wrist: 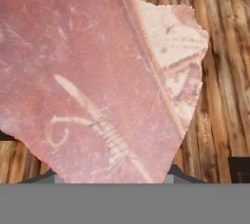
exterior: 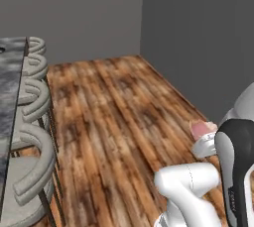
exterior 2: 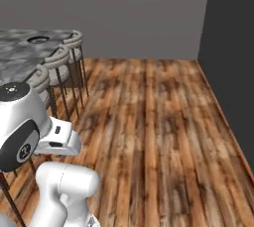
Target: Take the steak from the fridge and place it on the digital scale on the counter by the fridge. Wait a few seconds for a reading, then move it to the plate on the dining counter.
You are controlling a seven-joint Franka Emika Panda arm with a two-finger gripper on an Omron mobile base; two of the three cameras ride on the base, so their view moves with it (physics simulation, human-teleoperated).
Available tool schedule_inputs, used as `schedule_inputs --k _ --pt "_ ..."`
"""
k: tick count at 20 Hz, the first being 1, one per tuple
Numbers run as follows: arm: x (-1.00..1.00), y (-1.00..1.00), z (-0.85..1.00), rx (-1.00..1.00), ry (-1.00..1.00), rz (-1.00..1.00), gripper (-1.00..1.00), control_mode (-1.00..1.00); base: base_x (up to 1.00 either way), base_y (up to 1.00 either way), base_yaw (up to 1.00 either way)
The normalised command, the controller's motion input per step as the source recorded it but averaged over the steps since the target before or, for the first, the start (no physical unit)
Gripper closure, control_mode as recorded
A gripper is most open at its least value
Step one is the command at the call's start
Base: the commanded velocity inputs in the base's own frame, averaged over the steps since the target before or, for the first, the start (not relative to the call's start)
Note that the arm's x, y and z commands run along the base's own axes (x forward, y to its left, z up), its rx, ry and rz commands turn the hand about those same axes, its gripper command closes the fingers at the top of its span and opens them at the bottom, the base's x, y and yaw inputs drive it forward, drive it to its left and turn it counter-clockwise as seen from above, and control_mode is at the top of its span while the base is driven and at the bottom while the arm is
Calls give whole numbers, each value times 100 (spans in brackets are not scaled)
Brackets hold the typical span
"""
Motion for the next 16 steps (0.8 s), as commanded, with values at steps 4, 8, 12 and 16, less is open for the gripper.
schedule_inputs --k 4,8,12,16 --pt "0 0 0 0 0 0 100 100 100 0 47" --pt "0 0 0 0 0 0 100 100 100 -20 46" --pt "0 0 0 0 0 0 100 100 100 -38 46" --pt "0 0 0 0 0 0 100 100 100 -47 47"
